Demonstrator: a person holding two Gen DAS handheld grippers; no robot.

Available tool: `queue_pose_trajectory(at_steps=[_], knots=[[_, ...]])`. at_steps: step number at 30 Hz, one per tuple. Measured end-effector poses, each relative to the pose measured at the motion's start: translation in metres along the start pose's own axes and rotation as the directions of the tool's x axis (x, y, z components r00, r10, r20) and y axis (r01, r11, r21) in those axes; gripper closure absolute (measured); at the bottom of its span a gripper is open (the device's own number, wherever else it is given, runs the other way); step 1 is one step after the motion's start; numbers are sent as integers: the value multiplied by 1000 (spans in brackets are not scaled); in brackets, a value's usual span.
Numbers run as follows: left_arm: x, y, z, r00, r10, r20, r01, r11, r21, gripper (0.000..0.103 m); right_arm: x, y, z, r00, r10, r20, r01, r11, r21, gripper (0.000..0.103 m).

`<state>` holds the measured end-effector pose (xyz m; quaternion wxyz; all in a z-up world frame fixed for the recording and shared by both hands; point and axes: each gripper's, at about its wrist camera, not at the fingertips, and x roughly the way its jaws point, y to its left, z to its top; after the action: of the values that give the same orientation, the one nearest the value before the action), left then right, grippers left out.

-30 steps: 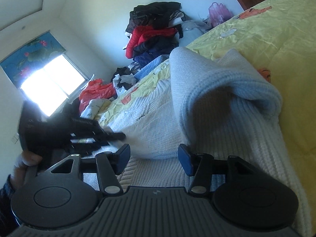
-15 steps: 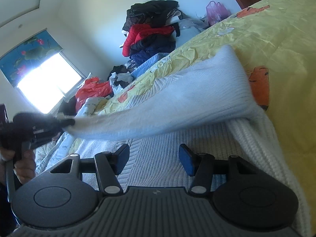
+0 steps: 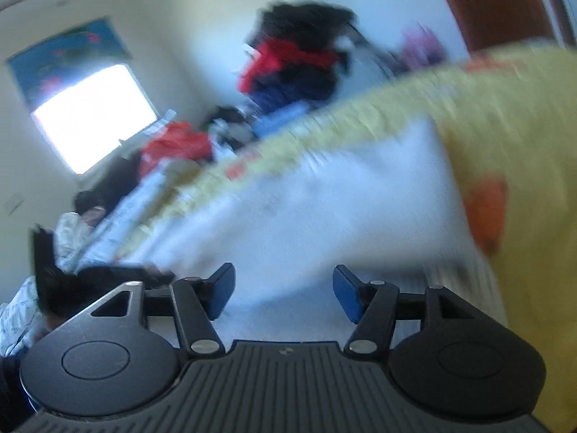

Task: Fold small clothes

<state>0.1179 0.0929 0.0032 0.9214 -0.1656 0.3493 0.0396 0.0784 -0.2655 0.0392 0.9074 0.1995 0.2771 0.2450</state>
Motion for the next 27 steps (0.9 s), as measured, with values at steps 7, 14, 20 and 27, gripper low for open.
queue_pose_trajectory(at_steps=[7, 14, 20, 27], knots=[[-5, 4, -14, 995, -39, 88, 39, 999, 5, 89, 65, -10, 64, 988, -157, 5, 157, 979, -132, 15], [-4, 15, -14, 992, -89, 85, 93, 995, -41, 85, 118, -57, 62, 954, -287, -88, 269, 947, -173, 16], [-7, 19, -12, 991, -116, 73, 121, 990, -67, 84, 126, -41, 52, 932, -356, -74, 324, 906, -274, 13], [-81, 75, -11, 977, -43, 208, 83, 978, -191, 33, 119, -39, 51, 934, -352, -61, 321, 901, -291, 10]])
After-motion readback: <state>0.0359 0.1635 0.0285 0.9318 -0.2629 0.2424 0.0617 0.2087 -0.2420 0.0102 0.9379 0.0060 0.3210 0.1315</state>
